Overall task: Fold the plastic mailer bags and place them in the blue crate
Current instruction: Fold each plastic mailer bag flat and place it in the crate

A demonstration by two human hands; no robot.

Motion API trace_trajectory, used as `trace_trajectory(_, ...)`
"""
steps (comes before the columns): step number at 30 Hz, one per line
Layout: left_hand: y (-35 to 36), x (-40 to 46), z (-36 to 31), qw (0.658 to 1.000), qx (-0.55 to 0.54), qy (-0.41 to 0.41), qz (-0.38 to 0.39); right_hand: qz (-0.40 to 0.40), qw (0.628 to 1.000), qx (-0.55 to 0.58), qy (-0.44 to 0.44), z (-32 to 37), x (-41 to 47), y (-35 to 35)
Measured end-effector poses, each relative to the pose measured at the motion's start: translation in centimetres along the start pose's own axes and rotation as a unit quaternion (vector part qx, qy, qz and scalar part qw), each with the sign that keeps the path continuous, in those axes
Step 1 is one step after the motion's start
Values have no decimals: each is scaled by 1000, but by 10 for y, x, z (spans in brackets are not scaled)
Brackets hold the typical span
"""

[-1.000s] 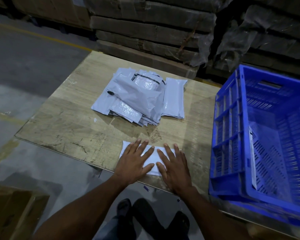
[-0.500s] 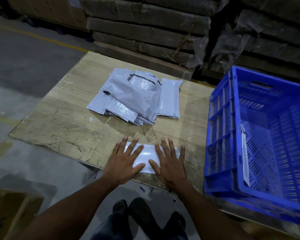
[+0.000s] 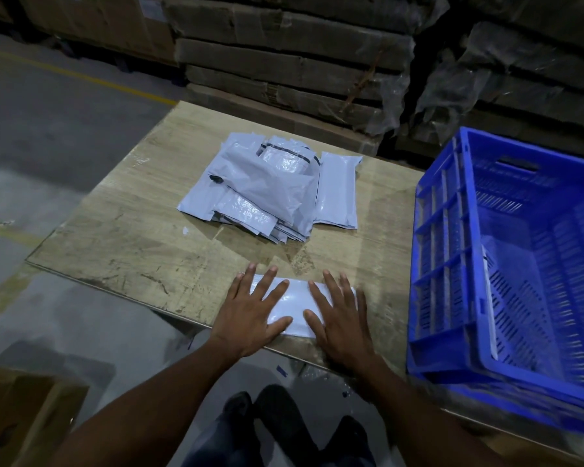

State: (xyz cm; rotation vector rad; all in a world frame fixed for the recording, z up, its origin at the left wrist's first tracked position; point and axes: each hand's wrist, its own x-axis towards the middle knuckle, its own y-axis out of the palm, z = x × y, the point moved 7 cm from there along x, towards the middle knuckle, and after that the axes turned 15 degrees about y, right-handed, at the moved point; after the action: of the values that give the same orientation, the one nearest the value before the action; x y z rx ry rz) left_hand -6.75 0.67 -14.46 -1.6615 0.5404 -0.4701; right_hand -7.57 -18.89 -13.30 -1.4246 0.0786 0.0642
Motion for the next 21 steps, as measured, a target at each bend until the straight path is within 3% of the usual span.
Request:
trace_trajectory(6, 2, 1, 2, 1000, -20, 6, 15, 80, 997, 2, 15, -6, -1, -3)
trace_trajectory(11, -4, 6, 8, 996, -42, 52, 61, 48, 987, -72, -139, 3, -23, -11)
trace_trajectory(17, -19, -13, 0, 992, 39, 114, 43, 47, 987, -58, -144, 8, -19, -12)
trace_trajectory(21, -16, -15, 9, 996, 36, 55, 57, -2, 982, -51, -179, 19, -27, -30)
